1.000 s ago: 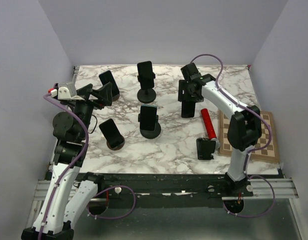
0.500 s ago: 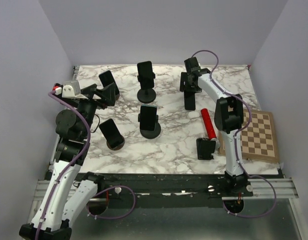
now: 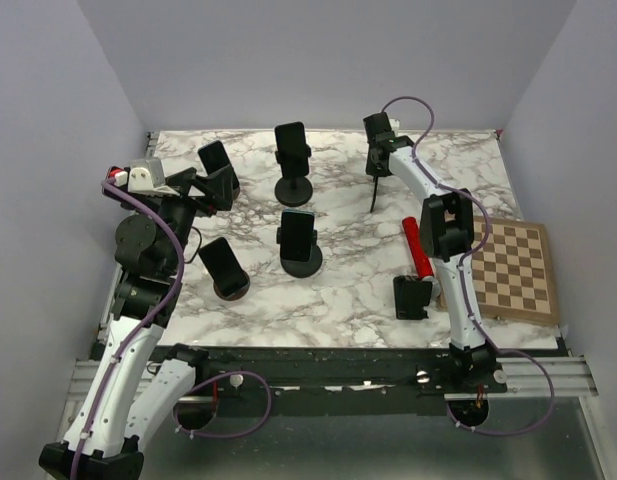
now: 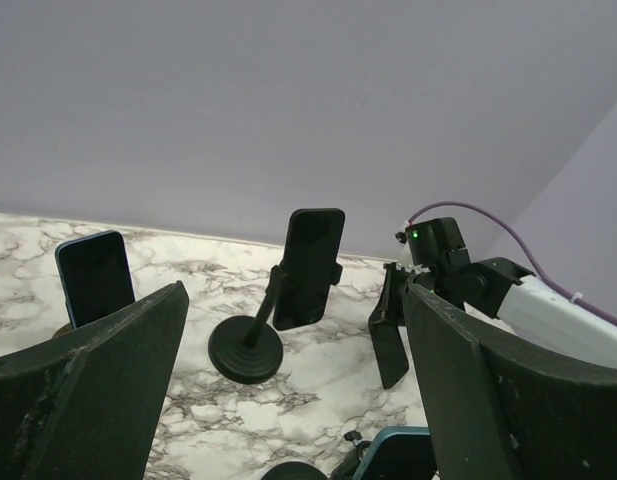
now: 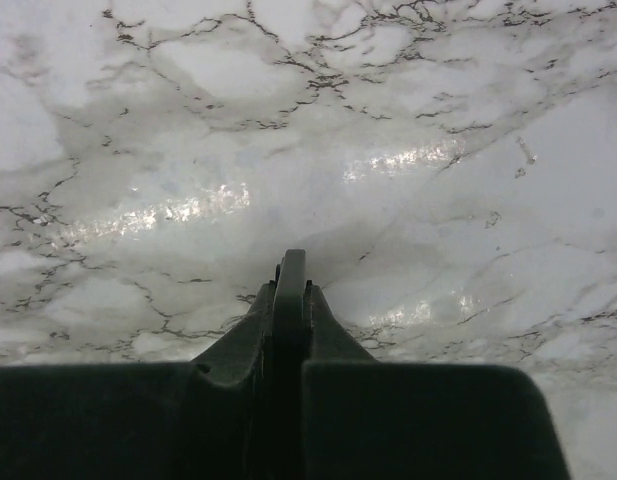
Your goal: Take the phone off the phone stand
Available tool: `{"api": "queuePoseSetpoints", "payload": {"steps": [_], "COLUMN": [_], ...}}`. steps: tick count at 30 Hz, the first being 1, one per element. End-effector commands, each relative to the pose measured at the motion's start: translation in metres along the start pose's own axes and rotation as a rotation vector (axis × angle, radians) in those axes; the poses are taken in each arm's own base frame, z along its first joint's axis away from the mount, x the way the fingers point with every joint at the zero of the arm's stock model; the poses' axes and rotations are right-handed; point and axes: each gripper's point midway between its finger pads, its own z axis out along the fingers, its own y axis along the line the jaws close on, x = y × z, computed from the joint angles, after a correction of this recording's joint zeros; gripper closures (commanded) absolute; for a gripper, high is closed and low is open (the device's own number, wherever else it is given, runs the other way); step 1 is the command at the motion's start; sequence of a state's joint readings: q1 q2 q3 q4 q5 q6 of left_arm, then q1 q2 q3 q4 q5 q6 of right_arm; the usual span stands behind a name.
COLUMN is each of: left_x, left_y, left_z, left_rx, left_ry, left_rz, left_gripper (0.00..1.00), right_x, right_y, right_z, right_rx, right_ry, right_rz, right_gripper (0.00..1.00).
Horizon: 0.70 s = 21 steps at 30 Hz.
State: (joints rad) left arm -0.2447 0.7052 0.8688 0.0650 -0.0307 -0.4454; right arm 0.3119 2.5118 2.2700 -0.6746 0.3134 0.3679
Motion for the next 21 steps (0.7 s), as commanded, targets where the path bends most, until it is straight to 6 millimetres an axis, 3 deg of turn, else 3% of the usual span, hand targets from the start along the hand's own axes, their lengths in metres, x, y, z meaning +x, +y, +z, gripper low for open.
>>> {"api": "queuePoseSetpoints", "payload": {"steps": [1, 3, 6, 9, 11, 16, 18, 21], "left_x": [0.003, 0.003, 0.003, 0.005, 0.006, 0.007, 0.007, 0.007], "left_y": [0.001, 0.002, 0.002, 0.001, 0.001, 0.002, 0.002, 0.002], "left_z": [0.000, 0.000, 0.001, 0.001, 0.002, 0.002, 0.002, 0.003], "left_rx": [-0.006, -0.007, -0.009, -0.005, 0.000, -0.006, -0.007, -0.010], "left_ry": [0.002, 0.002, 0.003, 0.008, 0.012, 0.013, 0.013, 0.016], "left_rz": [0.004, 0.004, 0.003, -0.005, -0.008, -0.007, -0.007, -0.005], "left_gripper": [0.04, 0.04, 0.04, 0.04, 0.04, 0.04, 0.04, 0.04], "right_x": [0.020, 0.021, 0.018, 0.007, 0.000, -0.004, -0.002, -0.005], "right_y": [-0.015, -0.019, -0.023, -0.028, -0.032, -0.021, -0.017, -0.006], "right_z": [0.026, 0.029, 0.026, 0.027, 0.029, 0.036, 0.037, 0.034], "right_rx": [0.088, 0.110, 0.135, 0.165, 0.186, 0.176, 0.169, 0.138], "right_ry": [0.046, 0.053, 0.038, 0.001, -0.022, -0.055, -0.058, -0.068], "right_rz": [-0.022, -0.038, -0.065, -0.103, -0.132, -0.229, -0.239, -0.230], "right_gripper": [0.99, 0.96, 0.71, 0.70, 0.82, 0.89, 0.83, 0.63]}}
